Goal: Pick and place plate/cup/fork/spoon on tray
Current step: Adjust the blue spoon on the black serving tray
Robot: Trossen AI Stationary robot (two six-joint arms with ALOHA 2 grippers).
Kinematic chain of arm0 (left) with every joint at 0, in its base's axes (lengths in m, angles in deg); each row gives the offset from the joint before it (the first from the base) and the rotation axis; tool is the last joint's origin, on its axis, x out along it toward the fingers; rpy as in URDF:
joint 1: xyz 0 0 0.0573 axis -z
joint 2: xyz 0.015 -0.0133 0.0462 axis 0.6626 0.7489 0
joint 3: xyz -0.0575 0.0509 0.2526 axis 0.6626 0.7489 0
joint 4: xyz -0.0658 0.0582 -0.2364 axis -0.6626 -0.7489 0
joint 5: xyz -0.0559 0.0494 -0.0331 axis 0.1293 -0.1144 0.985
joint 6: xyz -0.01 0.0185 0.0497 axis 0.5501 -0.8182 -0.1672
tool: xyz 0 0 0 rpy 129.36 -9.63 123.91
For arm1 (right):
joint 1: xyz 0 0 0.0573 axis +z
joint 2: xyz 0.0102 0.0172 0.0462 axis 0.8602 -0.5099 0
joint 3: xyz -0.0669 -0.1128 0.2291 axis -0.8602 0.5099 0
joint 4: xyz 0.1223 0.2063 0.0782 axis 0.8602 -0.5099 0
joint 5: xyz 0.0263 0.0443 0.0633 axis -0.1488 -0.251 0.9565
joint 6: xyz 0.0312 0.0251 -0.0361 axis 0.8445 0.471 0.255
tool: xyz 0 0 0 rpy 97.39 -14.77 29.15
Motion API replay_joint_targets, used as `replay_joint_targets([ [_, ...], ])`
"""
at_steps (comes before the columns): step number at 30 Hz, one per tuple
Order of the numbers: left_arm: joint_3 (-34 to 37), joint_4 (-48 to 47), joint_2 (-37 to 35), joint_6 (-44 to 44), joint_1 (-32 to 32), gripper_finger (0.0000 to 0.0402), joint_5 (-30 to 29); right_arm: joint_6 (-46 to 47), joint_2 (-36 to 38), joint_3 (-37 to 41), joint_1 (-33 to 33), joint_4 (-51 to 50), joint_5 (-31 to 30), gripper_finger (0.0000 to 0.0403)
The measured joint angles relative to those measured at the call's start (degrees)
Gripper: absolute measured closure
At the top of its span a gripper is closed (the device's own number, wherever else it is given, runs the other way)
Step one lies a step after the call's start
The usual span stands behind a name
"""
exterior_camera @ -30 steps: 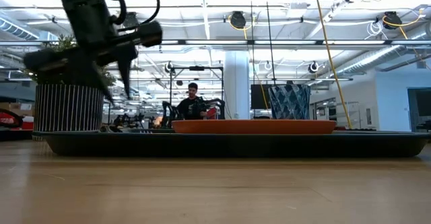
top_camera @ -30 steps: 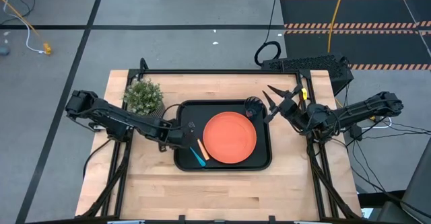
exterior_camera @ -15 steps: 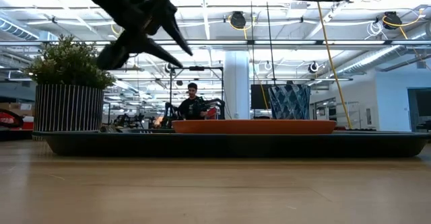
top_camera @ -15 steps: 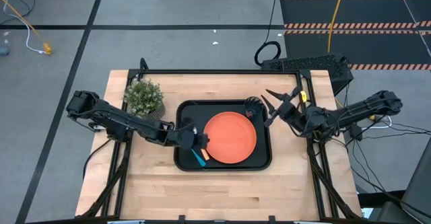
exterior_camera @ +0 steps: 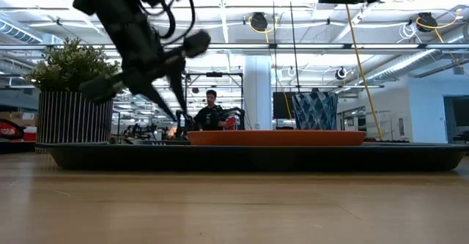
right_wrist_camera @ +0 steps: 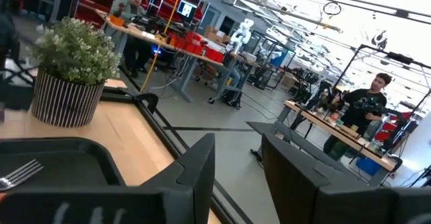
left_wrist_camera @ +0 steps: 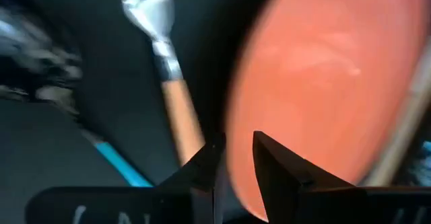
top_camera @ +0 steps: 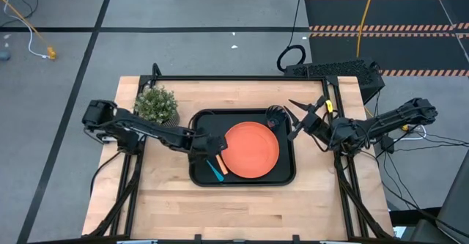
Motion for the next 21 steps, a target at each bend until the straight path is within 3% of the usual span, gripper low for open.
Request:
replay_joint_targets([
  [6, 0.02, -4.69, 1.48, 3.89, -0.77, 0.0329, 4.92, -0.18, 0.25, -0.02, 0.00, -0.86, -0.08, 0.0289],
  [13, -2.28, -19.37, -0.17, 9.36, -0.01, 0.0329, 8.99, -1.02, 0.25, -0.02, 0.00, -0.72, -1.64, 0.0289],
  [21, -2.89, -18.65, 1.40, 12.71, 0.70, 0.0330, 8.52, -1.18, 0.25, -0.02, 0.01, -0.27, -1.35, 0.0289],
])
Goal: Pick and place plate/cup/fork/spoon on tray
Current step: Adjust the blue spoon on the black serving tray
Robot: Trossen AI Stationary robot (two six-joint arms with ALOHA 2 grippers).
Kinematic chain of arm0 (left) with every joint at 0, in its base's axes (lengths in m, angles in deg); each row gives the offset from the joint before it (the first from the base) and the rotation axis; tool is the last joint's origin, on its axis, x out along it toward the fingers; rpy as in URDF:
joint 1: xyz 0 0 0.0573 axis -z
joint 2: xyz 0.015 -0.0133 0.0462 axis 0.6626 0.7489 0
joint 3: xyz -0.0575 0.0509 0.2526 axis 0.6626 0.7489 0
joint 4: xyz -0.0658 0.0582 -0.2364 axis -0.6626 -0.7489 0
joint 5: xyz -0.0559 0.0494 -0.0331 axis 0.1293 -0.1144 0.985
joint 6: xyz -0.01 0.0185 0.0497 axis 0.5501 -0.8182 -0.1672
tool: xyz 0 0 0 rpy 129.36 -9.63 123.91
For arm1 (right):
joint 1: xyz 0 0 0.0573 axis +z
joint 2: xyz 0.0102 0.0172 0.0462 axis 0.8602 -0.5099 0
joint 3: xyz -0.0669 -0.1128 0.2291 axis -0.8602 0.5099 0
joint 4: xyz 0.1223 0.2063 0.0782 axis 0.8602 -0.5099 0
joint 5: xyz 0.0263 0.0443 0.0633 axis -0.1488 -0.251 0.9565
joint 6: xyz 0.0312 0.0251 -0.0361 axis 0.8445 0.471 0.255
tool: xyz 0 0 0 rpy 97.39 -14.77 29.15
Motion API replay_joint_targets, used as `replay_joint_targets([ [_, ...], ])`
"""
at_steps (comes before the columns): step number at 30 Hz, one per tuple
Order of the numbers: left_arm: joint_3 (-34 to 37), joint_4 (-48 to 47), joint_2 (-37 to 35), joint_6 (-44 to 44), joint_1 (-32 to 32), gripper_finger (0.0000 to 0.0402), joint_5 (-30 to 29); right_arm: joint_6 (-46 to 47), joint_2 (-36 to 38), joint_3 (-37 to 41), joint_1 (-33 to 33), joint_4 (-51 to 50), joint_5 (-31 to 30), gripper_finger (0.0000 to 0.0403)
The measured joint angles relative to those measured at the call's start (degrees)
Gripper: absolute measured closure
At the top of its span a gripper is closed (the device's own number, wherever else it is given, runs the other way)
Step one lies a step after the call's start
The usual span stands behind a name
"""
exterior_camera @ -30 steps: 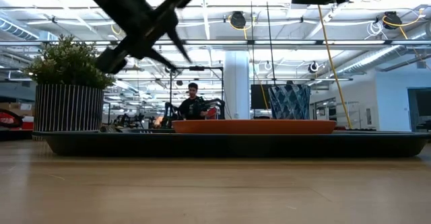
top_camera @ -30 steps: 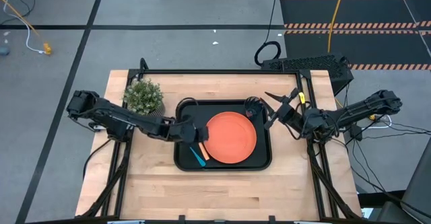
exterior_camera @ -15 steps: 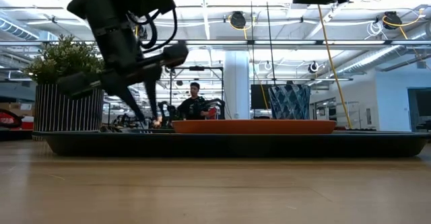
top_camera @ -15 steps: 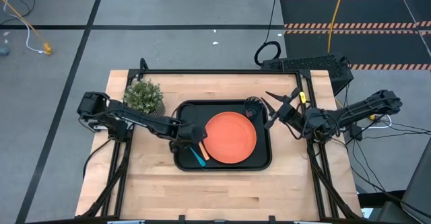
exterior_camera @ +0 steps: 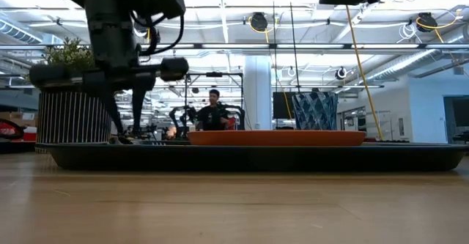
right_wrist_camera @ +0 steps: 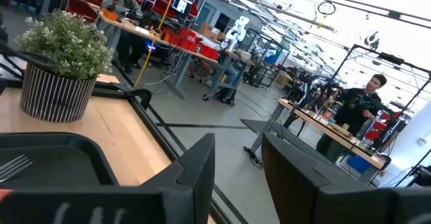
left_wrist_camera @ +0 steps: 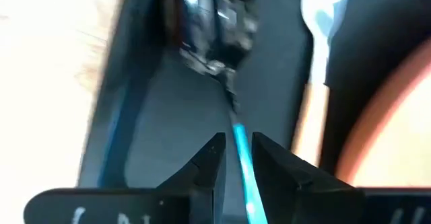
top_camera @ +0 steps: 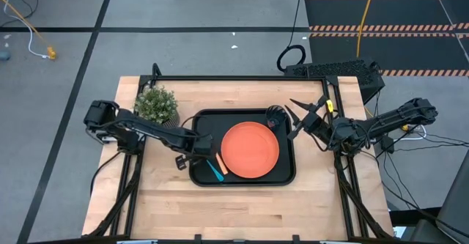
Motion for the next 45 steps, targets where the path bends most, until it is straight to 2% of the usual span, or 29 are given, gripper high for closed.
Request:
replay_joint_targets([
  [10, 0.04, 2.85, 4.23, 2.01, -0.24, 0.0330, 0.63, 0.02, 0.00, 0.00, -0.01, 0.00, 0.02, 0.0289],
  [18, 0.04, 4.46, 4.33, 1.28, -1.07, 0.0330, 0.61, 0.00, 0.00, 0.00, 0.01, 0.00, 0.04, 0.0289],
  [30, 0.04, 1.92, 4.33, 0.93, -1.05, 0.0330, 0.37, 0.00, 0.00, 0.00, 0.02, -0.02, 0.05, 0.0289],
  [45, 0.04, 1.86, 4.34, 0.98, -1.05, 0.0330, -2.18, 0.07, 0.00, 0.00, 0.01, -0.02, 0.07, 0.0289],
])
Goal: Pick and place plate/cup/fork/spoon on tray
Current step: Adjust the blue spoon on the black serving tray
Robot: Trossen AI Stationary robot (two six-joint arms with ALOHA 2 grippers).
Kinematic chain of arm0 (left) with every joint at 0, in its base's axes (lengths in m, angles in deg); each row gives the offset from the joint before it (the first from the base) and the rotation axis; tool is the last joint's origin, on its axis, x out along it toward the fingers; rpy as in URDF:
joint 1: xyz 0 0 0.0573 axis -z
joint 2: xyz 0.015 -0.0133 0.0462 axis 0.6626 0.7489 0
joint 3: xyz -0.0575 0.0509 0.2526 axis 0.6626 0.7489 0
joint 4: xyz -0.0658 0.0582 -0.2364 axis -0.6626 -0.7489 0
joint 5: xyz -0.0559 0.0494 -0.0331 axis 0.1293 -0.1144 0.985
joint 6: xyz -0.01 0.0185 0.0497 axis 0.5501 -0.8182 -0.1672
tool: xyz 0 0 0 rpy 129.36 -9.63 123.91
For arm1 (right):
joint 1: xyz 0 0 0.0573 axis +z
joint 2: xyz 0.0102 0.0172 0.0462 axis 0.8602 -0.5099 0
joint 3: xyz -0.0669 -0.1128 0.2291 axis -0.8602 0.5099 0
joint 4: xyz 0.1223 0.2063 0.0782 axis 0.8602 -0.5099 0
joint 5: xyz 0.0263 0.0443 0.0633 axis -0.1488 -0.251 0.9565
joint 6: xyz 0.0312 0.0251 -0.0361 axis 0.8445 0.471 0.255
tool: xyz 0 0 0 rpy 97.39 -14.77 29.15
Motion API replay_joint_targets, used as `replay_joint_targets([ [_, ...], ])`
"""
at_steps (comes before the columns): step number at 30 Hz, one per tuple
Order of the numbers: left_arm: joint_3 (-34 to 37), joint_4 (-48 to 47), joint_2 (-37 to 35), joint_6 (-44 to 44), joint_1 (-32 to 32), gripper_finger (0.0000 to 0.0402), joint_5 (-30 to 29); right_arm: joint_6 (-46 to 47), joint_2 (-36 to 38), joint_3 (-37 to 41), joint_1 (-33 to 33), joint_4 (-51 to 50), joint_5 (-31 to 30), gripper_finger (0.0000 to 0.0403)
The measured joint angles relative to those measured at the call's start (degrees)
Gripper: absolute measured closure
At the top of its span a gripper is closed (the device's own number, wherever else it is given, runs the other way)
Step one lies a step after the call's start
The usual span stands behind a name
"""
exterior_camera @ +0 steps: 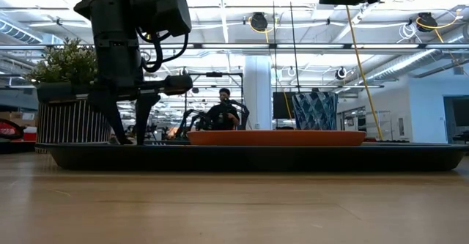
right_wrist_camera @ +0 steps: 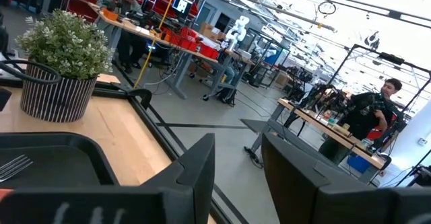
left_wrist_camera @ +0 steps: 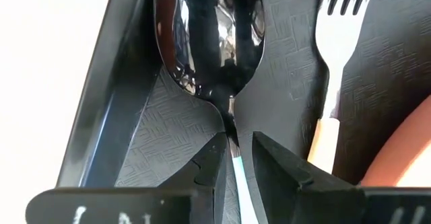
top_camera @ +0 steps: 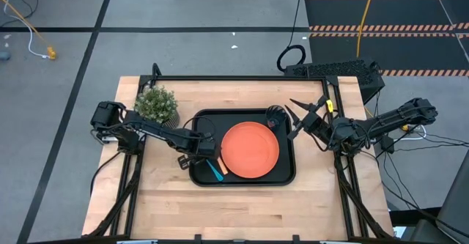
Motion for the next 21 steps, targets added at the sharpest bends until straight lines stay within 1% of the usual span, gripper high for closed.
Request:
replay_joint_targets([
  [9, -0.19, 1.21, 3.57, -0.40, -0.04, 0.0330, 1.08, 0.02, -0.01, 0.02, -0.01, -0.01, 0.02, 0.0289],
  [21, -0.26, 1.31, 0.95, -7.83, -0.96, 0.0330, 1.89, 0.00, 0.00, 0.02, 0.01, -0.01, 0.02, 0.0289],
])
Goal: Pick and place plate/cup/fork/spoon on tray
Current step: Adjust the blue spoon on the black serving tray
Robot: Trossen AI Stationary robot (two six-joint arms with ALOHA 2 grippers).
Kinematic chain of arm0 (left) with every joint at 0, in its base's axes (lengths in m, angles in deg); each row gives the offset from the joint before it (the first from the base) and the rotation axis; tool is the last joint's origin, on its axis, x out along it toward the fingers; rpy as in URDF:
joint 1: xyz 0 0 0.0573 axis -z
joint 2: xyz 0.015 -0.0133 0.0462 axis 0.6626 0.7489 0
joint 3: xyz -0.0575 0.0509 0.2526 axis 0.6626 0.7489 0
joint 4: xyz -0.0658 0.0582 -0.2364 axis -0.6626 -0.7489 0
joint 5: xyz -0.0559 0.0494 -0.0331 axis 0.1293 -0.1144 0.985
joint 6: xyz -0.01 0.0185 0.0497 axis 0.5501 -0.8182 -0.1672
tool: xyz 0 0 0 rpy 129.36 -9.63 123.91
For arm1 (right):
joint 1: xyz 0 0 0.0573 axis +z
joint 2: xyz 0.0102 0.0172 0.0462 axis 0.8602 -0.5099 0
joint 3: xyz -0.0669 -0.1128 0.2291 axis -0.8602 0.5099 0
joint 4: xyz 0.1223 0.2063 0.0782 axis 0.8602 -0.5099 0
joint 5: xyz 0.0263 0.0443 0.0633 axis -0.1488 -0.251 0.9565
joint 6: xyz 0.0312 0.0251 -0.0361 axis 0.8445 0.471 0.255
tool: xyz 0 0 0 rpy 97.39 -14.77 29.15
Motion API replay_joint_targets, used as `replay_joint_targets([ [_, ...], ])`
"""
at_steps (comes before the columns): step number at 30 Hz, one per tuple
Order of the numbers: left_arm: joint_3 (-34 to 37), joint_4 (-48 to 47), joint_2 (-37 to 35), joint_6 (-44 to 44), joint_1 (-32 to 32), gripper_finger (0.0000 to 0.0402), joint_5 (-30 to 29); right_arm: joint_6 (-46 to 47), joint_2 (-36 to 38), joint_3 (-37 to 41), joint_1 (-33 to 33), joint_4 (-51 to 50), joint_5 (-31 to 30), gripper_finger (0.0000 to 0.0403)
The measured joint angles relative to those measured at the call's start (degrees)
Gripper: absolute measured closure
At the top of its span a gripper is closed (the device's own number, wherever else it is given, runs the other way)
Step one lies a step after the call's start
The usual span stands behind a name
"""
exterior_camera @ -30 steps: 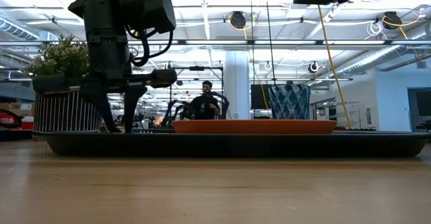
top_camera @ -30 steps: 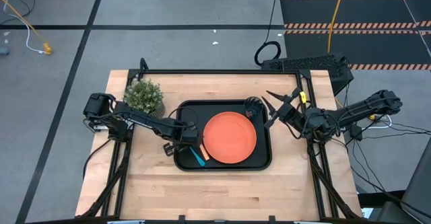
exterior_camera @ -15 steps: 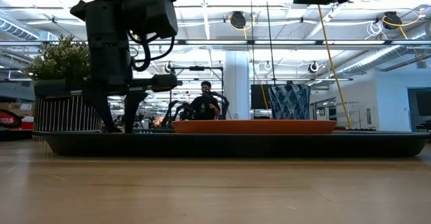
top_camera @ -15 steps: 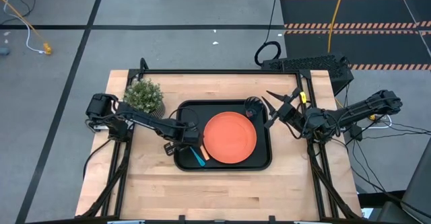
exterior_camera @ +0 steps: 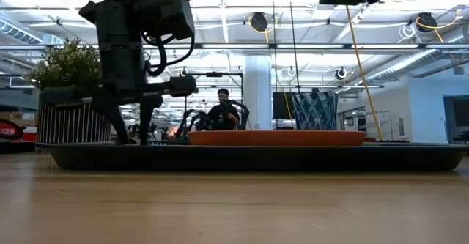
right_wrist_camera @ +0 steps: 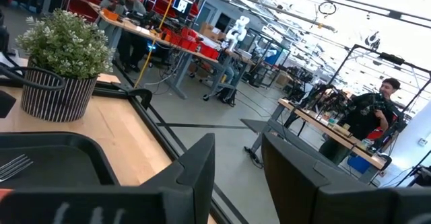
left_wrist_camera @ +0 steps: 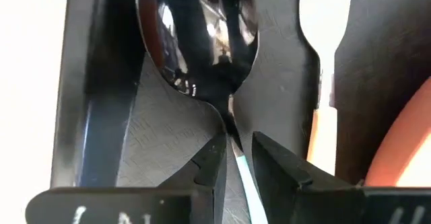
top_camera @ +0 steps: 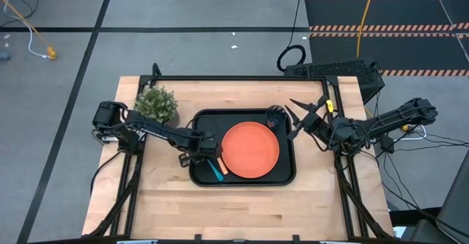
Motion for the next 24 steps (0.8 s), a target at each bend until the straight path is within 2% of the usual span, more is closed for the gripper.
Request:
replay_joint_targets([
  [20, -0.07, -1.00, -0.09, -4.36, -0.01, 0.0331, -0.36, 0.07, -0.01, 0.00, -0.01, -0.23, 0.00, 0.0289],
  [24, -0.07, -1.06, -0.11, -5.50, -0.41, 0.0358, -0.94, 0.09, -0.02, 0.00, 0.00, -0.23, 0.00, 0.0289],
])
